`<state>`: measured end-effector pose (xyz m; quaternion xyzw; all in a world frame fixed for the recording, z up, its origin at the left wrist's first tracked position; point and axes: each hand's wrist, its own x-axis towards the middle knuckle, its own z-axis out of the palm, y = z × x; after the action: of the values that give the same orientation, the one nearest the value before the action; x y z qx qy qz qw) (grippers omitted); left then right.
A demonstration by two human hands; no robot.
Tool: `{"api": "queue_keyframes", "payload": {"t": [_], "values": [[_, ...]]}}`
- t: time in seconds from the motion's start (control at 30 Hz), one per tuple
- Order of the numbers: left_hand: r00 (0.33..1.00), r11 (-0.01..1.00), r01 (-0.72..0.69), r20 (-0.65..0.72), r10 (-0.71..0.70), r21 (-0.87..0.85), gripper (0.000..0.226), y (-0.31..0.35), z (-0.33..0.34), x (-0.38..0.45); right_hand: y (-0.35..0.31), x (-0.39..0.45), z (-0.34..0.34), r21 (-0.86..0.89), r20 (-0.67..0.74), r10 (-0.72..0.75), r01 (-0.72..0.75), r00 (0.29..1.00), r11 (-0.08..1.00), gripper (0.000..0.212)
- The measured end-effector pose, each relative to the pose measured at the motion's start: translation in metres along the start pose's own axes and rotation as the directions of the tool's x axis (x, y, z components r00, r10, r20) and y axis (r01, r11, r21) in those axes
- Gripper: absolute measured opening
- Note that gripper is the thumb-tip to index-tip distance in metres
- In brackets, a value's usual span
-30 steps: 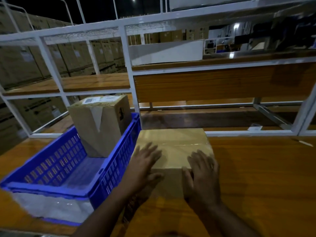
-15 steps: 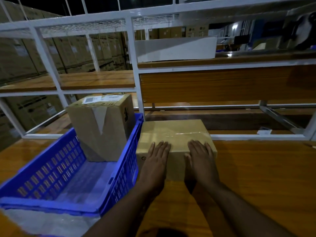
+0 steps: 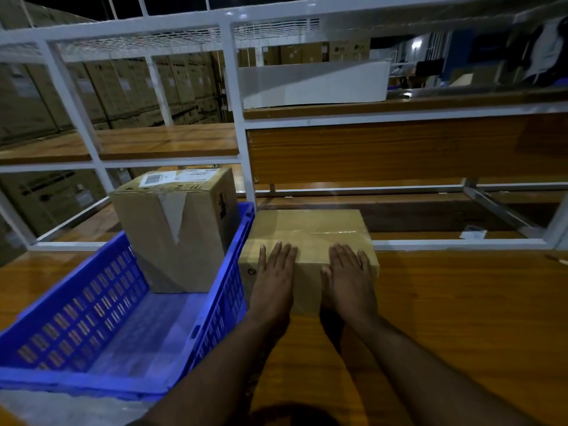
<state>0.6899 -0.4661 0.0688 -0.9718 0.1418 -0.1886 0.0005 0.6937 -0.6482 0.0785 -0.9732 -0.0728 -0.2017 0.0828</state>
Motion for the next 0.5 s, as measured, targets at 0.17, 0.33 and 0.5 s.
{"api": "queue_keyframes", "payload": {"t": [0.17, 0.33, 0.5], "values": [[1.000, 0.999, 0.008, -0.009, -0.009, -0.046, 0.086, 0.003, -0.007, 0.001, 0.005, 0.000, -0.005, 0.030, 0.039, -0.033, 0.032, 0.999, 0.999, 0.057], [0.999, 0.982, 0.035, 0.025, -0.031, -0.188, 0.068, 0.002, -0.023, 0.004, 0.005, 0.003, -0.019, 0.184, 0.052, -0.035, 0.025, 0.998, 0.983, 0.054], [0.992, 0.933, 0.097, -0.038, -0.118, -0.348, 0.066, 0.007, -0.045, 0.000, 0.015, 0.008, -0.047, 0.534, -0.048, 0.040, -0.008, 0.998, 0.845, 0.043]]}}
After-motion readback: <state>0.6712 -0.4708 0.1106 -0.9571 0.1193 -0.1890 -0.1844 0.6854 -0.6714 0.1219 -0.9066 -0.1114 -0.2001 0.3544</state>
